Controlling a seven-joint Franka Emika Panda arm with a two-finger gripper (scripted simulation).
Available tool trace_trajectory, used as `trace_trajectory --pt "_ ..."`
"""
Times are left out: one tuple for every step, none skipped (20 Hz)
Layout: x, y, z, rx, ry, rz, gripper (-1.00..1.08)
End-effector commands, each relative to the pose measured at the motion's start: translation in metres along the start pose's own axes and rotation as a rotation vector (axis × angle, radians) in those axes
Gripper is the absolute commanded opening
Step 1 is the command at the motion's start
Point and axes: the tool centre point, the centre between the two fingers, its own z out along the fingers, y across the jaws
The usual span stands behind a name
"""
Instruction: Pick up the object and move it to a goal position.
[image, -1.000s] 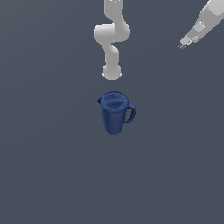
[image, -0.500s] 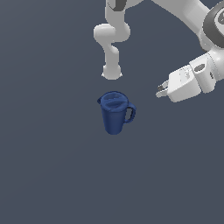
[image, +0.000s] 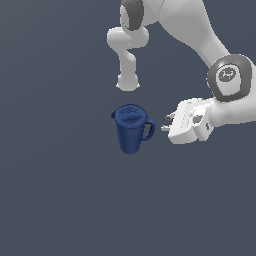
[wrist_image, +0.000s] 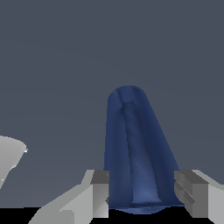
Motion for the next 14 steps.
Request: trace_trajectory --pt "0.006 0.001 0.010 0.019 -0.009 -0.017 0.28" --pt "0.007 0.001 0.013 0.024 -0.011 -0.021 0.28" --pt "0.008 0.002 0.015 0.027 -0.013 -0.024 0.28" --pt "0.008 0.002 0.016 0.028 -0.014 -0.026 0.28" --pt "0.009 0.002 0.016 0.029 -0.014 -0.026 0.28" --pt "0.009 0.002 0.016 0.029 -0.014 -0.026 0.28" --pt "0.008 0.002 0.016 0.029 -0.014 -0.026 0.28" --pt "0.007 0.003 0.017 0.029 -0.014 -0.026 0.28" --pt "0.006 0.005 0.019 0.031 -0.015 -0.026 0.28" --pt "0.004 0.007 0.021 0.033 -0.016 -0.027 0.28" --pt "0.003 0.008 0.022 0.035 -0.016 -0.027 0.28" --pt "0.003 0.009 0.023 0.036 -0.017 -0.028 0.28" --pt "0.002 0.009 0.024 0.036 -0.017 -0.028 0.28" --pt "0.003 0.008 0.023 0.035 -0.016 -0.027 0.28"
